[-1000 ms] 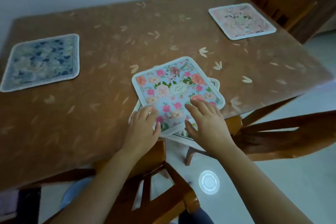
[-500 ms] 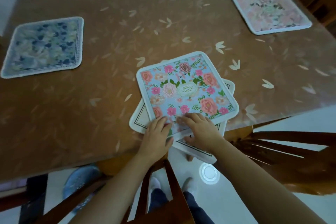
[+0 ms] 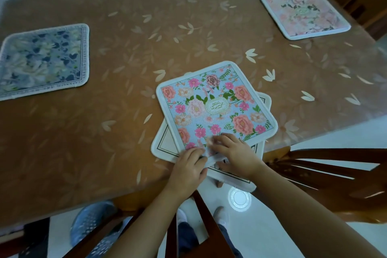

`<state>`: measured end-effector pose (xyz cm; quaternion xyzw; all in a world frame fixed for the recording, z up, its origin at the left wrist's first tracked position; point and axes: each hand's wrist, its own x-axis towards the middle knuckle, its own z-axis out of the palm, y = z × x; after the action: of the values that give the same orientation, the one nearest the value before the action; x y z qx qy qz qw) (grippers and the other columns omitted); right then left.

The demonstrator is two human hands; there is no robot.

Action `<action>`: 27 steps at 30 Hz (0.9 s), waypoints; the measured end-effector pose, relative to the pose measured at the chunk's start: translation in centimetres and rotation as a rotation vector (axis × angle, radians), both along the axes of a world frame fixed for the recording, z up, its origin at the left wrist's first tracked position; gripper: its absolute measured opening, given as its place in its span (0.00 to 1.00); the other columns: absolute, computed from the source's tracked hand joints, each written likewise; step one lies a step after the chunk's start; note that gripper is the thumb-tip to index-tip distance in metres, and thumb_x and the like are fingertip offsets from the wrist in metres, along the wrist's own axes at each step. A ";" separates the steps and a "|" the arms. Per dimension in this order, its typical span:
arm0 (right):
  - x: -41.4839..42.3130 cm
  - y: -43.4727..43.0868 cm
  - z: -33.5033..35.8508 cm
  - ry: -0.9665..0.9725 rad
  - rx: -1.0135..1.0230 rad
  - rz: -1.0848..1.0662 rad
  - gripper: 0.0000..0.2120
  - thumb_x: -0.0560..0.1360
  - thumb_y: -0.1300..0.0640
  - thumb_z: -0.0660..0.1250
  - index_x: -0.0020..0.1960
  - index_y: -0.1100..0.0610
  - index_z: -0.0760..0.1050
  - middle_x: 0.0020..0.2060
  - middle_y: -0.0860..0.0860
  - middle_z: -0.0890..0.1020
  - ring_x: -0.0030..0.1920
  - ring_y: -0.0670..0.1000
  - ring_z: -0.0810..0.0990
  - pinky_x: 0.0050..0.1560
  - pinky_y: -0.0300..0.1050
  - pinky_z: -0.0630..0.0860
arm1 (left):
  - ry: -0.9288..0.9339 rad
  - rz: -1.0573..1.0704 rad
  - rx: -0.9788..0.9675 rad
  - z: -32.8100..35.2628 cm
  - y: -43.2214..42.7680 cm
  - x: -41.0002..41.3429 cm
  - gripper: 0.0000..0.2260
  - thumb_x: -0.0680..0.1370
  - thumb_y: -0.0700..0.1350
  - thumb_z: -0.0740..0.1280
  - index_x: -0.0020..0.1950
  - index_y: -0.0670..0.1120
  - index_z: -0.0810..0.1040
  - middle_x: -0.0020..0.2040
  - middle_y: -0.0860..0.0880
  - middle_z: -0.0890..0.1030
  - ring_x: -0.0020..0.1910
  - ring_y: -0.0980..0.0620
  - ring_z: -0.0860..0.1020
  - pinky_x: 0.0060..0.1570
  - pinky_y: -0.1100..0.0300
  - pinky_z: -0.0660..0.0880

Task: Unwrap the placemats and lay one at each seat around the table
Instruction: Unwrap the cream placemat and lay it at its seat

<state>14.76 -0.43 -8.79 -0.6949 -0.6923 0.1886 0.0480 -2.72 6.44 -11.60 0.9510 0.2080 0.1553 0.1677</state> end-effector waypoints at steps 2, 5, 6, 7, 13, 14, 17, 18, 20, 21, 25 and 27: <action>-0.3 -0.2 0.3 0.035 0.088 0.019 0.19 0.66 0.57 0.72 0.56 0.57 0.76 0.56 0.59 0.78 0.59 0.61 0.74 0.49 0.58 0.78 | -0.026 -0.005 -0.010 0.2 -0.2 0.0 0.09 0.66 0.38 0.73 0.44 0.40 0.80 0.45 0.43 0.81 0.46 0.45 0.78 0.49 0.53 0.77; -0.8 -0.2 0.7 0.070 0.170 0.019 0.15 0.64 0.61 0.75 0.50 0.58 0.79 0.48 0.59 0.82 0.48 0.61 0.80 0.41 0.53 0.80 | -0.064 0.054 -0.098 1.0 -0.2 -0.1 0.07 0.66 0.35 0.72 0.42 0.40 0.79 0.40 0.44 0.80 0.40 0.46 0.77 0.41 0.57 0.76; -1.1 -0.2 0.9 0.081 0.186 0.015 0.15 0.63 0.62 0.75 0.49 0.58 0.79 0.47 0.59 0.82 0.46 0.60 0.80 0.40 0.52 0.80 | -0.072 0.079 -0.137 1.3 -0.1 -0.1 0.07 0.66 0.35 0.72 0.41 0.40 0.79 0.38 0.44 0.79 0.38 0.46 0.77 0.38 0.57 0.76; -1.2 -0.1 1.1 0.090 0.197 0.010 0.14 0.64 0.63 0.74 0.49 0.59 0.79 0.46 0.59 0.82 0.45 0.61 0.80 0.38 0.52 0.80 | -0.080 0.100 -0.168 1.7 0.1 -0.2 0.06 0.66 0.34 0.72 0.41 0.39 0.79 0.38 0.43 0.79 0.38 0.46 0.77 0.37 0.57 0.76; -0.8 0.1 2.5 0.135 0.216 -0.148 0.10 0.66 0.66 0.72 0.46 0.62 0.79 0.43 0.61 0.80 0.42 0.63 0.79 0.37 0.55 0.80 | -0.123 0.157 -0.258 3.6 2.5 -2.4 0.06 0.66 0.31 0.72 0.41 0.38 0.79 0.38 0.43 0.78 0.39 0.45 0.77 0.37 0.58 0.76; -0.7 0.0 2.7 0.151 0.220 -0.204 0.10 0.66 0.66 0.73 0.47 0.62 0.79 0.44 0.61 0.80 0.44 0.62 0.79 0.39 0.55 0.79 | -0.122 0.169 -0.266 3.8 3.1 -3.0 0.06 0.67 0.31 0.72 0.42 0.37 0.79 0.38 0.42 0.79 0.40 0.45 0.77 0.38 0.57 0.77; -0.6 -0.1 3.1 0.184 0.218 -0.312 0.11 0.67 0.67 0.72 0.48 0.61 0.80 0.46 0.61 0.80 0.47 0.62 0.78 0.44 0.56 0.77 | -0.115 0.190 -0.275 4.1 4.5 -4.8 0.07 0.68 0.32 0.71 0.44 0.37 0.80 0.39 0.42 0.78 0.41 0.46 0.77 0.38 0.58 0.77; -0.8 0.1 3.1 0.194 0.219 -0.324 0.11 0.66 0.68 0.72 0.48 0.62 0.80 0.46 0.61 0.80 0.47 0.62 0.78 0.45 0.57 0.77 | -0.110 0.190 -0.270 4.2 4.9 -5.3 0.07 0.68 0.32 0.71 0.45 0.37 0.80 0.39 0.42 0.78 0.42 0.46 0.77 0.39 0.59 0.76; -1.6 0.7 3.0 0.216 0.242 -0.339 0.11 0.66 0.69 0.72 0.48 0.63 0.80 0.46 0.62 0.80 0.46 0.62 0.78 0.45 0.55 0.75 | -0.110 0.197 -0.259 4.4 5.6 -6.1 0.07 0.68 0.32 0.71 0.45 0.37 0.80 0.39 0.42 0.78 0.43 0.46 0.76 0.40 0.60 0.73; -2.1 1.1 2.9 0.225 0.255 -0.347 0.11 0.66 0.70 0.71 0.47 0.63 0.80 0.45 0.62 0.79 0.45 0.62 0.77 0.45 0.54 0.75 | -0.116 0.205 -0.258 4.4 5.9 -6.5 0.07 0.68 0.32 0.71 0.45 0.37 0.80 0.39 0.43 0.77 0.43 0.47 0.76 0.40 0.60 0.73; -5.1 2.6 2.0 0.260 0.279 -0.329 0.11 0.66 0.70 0.71 0.48 0.63 0.80 0.45 0.62 0.79 0.46 0.62 0.77 0.47 0.53 0.74 | -0.100 0.250 -0.238 4.6 7.3 -9.3 0.06 0.68 0.31 0.71 0.43 0.36 0.80 0.38 0.42 0.77 0.42 0.48 0.75 0.38 0.56 0.76; -6.7 3.4 1.5 0.279 0.275 -0.299 0.11 0.67 0.68 0.71 0.49 0.62 0.79 0.47 0.61 0.79 0.47 0.63 0.76 0.48 0.55 0.75 | -0.082 0.280 -0.216 4.9 7.8 -11.1 0.06 0.67 0.30 0.71 0.42 0.36 0.80 0.37 0.42 0.77 0.41 0.47 0.75 0.38 0.54 0.77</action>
<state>8.08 3.01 -7.29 -0.7437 -0.5876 0.1777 0.2646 -13.83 14.28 -6.73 0.8821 0.3470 0.1926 0.2538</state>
